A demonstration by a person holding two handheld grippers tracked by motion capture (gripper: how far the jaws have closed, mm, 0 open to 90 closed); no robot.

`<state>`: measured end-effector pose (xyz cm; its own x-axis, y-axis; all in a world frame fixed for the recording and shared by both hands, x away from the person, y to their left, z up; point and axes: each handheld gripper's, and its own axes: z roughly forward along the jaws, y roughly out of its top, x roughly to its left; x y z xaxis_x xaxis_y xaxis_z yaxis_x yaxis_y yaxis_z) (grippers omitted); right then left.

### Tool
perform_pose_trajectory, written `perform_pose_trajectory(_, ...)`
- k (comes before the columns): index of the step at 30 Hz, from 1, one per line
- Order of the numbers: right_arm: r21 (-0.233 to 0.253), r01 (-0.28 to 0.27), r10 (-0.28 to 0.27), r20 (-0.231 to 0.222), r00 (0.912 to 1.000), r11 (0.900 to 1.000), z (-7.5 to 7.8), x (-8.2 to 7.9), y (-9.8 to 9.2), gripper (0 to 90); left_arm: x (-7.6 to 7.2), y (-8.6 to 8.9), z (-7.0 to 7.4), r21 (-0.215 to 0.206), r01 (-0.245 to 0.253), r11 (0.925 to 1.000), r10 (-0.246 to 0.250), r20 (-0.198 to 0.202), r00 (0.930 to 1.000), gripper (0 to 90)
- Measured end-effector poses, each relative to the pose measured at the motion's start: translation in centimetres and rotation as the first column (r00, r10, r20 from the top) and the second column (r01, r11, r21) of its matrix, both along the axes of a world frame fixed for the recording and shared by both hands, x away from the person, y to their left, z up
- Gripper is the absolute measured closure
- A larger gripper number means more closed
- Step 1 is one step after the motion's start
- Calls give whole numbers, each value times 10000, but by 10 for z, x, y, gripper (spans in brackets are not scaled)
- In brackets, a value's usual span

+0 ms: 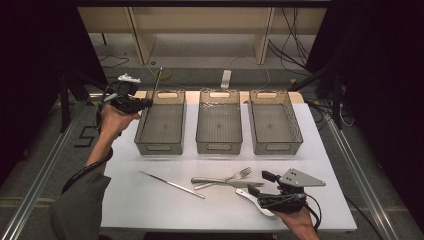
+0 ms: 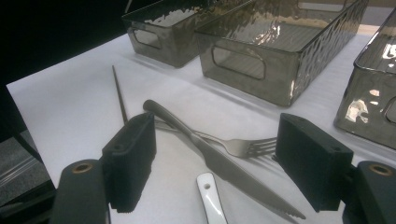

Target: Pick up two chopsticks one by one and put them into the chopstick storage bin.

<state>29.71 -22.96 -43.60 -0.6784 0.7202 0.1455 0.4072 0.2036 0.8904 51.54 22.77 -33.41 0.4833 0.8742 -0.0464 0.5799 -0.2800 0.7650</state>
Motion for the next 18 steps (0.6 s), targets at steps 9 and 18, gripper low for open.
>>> perform_pose_trajectory(9,18,-21,21,-12,10000,10000,0,0,0,298,7,0,-16,54,-160,9999,161,-117,9998,849)
perform_pose_trajectory(18,13,-28,28,-27,10000,10000,0,0,0,298,9,-1,-34,20,-261,9997,261,-284,9993,849)
